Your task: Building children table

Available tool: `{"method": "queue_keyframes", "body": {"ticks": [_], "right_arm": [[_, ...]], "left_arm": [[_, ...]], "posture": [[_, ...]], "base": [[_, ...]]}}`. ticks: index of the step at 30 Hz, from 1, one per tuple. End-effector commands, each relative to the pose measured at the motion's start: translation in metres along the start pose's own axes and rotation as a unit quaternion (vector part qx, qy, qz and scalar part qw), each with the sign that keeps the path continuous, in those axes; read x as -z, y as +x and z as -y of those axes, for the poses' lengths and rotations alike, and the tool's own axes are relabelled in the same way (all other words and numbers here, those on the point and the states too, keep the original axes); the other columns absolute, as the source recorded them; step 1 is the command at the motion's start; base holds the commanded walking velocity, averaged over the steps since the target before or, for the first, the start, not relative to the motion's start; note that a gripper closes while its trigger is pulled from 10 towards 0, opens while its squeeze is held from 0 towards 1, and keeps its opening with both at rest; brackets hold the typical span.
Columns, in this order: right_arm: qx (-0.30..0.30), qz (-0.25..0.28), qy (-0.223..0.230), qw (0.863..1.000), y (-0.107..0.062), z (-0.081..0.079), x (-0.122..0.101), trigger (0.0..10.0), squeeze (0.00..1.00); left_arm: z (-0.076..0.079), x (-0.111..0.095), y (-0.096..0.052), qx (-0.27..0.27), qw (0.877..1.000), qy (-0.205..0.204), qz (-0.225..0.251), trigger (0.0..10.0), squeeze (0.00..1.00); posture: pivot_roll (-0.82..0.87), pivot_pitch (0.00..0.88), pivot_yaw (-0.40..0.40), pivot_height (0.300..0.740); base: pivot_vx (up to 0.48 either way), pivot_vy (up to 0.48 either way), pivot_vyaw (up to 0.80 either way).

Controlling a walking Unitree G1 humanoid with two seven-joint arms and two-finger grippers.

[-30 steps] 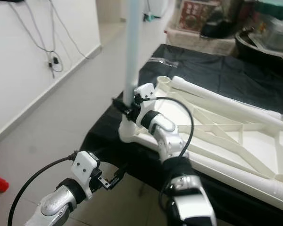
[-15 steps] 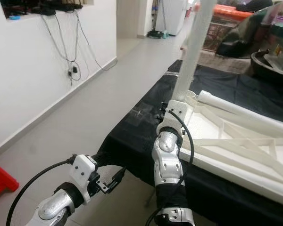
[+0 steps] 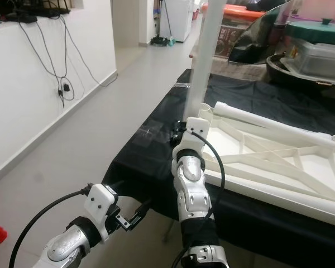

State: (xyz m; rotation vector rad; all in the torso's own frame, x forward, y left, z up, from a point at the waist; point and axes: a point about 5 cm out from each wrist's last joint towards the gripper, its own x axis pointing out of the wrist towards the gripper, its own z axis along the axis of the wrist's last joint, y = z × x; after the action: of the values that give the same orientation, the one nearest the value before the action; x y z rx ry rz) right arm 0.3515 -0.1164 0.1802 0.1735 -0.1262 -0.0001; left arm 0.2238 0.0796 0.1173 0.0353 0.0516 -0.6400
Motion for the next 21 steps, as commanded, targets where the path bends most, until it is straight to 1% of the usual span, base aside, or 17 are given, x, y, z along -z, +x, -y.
{"method": "queue_keyframes", "body": {"ticks": [1, 2, 3, 4, 6, 7, 9, 10, 11, 12, 13, 15, 16, 17, 21], "right_arm": [[-0.058, 0.008, 0.007, 0.998, 0.004, -0.01, -0.005, 10.0, 0.0], [-0.081, 0.006, 0.003, 0.997, 0.006, -0.008, -0.006, 10.0, 0.0], [-0.081, 0.006, 0.003, 0.997, 0.006, -0.008, -0.006, 10.0, 0.0], [-0.08, 0.006, -0.006, 0.997, 0.008, -0.002, -0.007, 10.0, 0.0], [-0.08, 0.006, -0.006, 0.997, 0.008, -0.002, -0.007, 10.0, 0.0], [-0.075, 0.004, -0.014, 0.997, 0.008, 0.006, -0.006, 10.0, 0.0], [-0.062, 0.002, -0.037, 0.997, 0.0, 0.016, 0.0, 10.0, 0.0], [-0.059, -0.004, -0.034, 0.998, -0.004, 0.018, 0.003, 10.0, 0.0], [-0.059, -0.004, -0.034, 0.998, -0.004, 0.018, 0.003, 10.0, 0.0], [-0.055, -0.003, -0.034, 0.998, -0.01, 0.021, 0.005, 10.0, 0.0], [-0.055, -0.003, -0.034, 0.998, -0.01, 0.021, 0.005, 10.0, 0.0], [-0.054, -0.004, -0.03, 0.998, -0.019, 0.023, 0.008, 10.0, 0.0], [-0.054, -0.004, -0.03, 0.998, -0.019, 0.023, 0.008, 10.0, 0.0], [-0.062, -0.006, -0.028, 0.998, -0.023, 0.022, 0.01, 10.0, 0.0], [-0.066, -0.007, -0.025, 0.997, -0.024, 0.022, 0.012, 10.0, 0.0]], "left_arm": [[0.001, 0.003, 0.001, 0.0, 1.0, -0.007, -0.006, 10.0, 0.0], [0.002, 0.003, 0.001, 0.0, 1.0, -0.007, -0.006, 10.0, 0.0], [0.002, 0.003, 0.001, 0.0, 1.0, -0.007, -0.006, 10.0, 0.0], [0.002, 0.003, 0.001, 0.0, 1.0, -0.007, -0.005, 10.0, 0.0], [0.002, 0.003, 0.001, 0.0, 1.0, -0.007, -0.005, 10.0, 0.0], [0.002, 0.003, 0.001, -0.001, 1.0, -0.008, -0.005, 10.0, 0.0], [0.002, 0.003, 0.001, -0.002, 1.0, -0.009, -0.005, 10.0, 0.0], [0.002, 0.003, 0.0, -0.002, 1.0, -0.009, -0.005, 10.0, 0.0], [0.002, 0.003, 0.0, -0.002, 1.0, -0.009, -0.005, 10.0, 0.0], [0.002, 0.003, 0.0, -0.002, 1.0, -0.009, -0.005, 10.0, 0.0], [0.002, 0.003, 0.0, -0.002, 1.0, -0.009, -0.005, 10.0, 0.0], [0.001, 0.003, 0.0, -0.002, 1.0, -0.01, -0.005, 10.0, 0.0], [0.001, 0.003, 0.0, -0.002, 1.0, -0.01, -0.005, 10.0, 0.0], [0.001, 0.003, 0.0, -0.001, 1.0, -0.011, -0.005, 10.0, 0.0], [0.001, 0.003, 0.001, 0.0, 1.0, -0.012, -0.005, 10.0, 0.0]], "posture": [[0.07, 0.085, -0.05, 0.74], [0.07, 0.084, -0.052, 0.74], [0.07, 0.084, -0.052, 0.74], [0.07, 0.087, -0.055, 0.74], [0.07, 0.087, -0.055, 0.74], [0.07, 0.089, -0.057, 0.74], [0.07, 0.089, -0.056, 0.74], [0.06, 0.09, -0.054, 0.74], [0.06, 0.09, -0.054, 0.74], [0.06, 0.09, -0.054, 0.74], [0.06, 0.09, -0.054, 0.74], [0.06, 0.09, -0.052, 0.74], [0.06, 0.09, -0.052, 0.74], [0.05, 0.091, -0.047, 0.74], [0.05, 0.089, -0.051, 0.74]], "base": [[0.0, 0.0, 0.0], [0.0, 0.0, 0.0], [0.0, 0.0, 0.0], [0.0, 0.0, 0.0], [0.0, 0.0, 0.0], [0.0, 0.0, 0.0], [0.0, 0.0, 0.0], [0.0, 0.0, 0.0], [0.0, 0.0, 0.0], [0.0, 0.0, 0.0], [0.0, 0.0, 0.0], [0.0, 0.0, 0.0], [0.0, 0.0, 0.0], [0.0, 0.0, 0.0], [0.0, 0.0, 0.0]]}}
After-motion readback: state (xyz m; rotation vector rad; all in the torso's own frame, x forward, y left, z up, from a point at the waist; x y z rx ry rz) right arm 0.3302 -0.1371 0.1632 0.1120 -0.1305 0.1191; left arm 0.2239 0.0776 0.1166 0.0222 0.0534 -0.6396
